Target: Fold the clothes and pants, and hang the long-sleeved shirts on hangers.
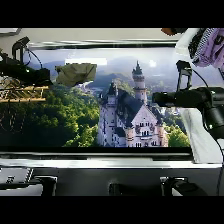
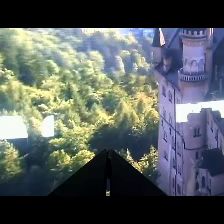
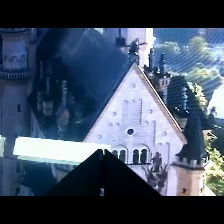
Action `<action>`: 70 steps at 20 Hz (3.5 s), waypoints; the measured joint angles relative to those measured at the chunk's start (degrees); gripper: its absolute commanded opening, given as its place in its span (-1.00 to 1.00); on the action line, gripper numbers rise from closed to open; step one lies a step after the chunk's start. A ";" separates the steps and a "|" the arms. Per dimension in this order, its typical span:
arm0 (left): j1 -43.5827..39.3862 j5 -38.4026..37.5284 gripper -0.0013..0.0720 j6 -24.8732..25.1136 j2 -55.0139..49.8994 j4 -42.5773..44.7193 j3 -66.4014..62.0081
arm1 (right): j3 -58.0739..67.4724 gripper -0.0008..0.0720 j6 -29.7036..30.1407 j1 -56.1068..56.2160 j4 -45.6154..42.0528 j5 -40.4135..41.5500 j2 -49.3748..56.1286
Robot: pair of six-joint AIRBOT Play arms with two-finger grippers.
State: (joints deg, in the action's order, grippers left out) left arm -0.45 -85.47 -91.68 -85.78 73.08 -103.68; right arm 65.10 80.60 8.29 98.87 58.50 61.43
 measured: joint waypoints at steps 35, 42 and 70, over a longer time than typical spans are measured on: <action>0.33 43.04 1.00 -7.32 -25.40 8.41 -0.02 | 0.00 -0.88 0.00 0.00 0.61 -3.30 0.02; 0.37 50.62 -0.91 -7.56 -30.80 5.66 -1.31 | 0.00 -0.88 -0.02 0.00 0.79 -4.57 0.02; -27.71 1.22 -0.11 -6.69 -17.11 -19.10 1.38 | 0.83 -0.57 -17.27 -4.09 -8.04 11.93 -0.52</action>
State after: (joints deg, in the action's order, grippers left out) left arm -28.16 -84.25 -98.37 -102.89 53.98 -102.30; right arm 65.93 63.33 4.21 90.83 70.43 60.90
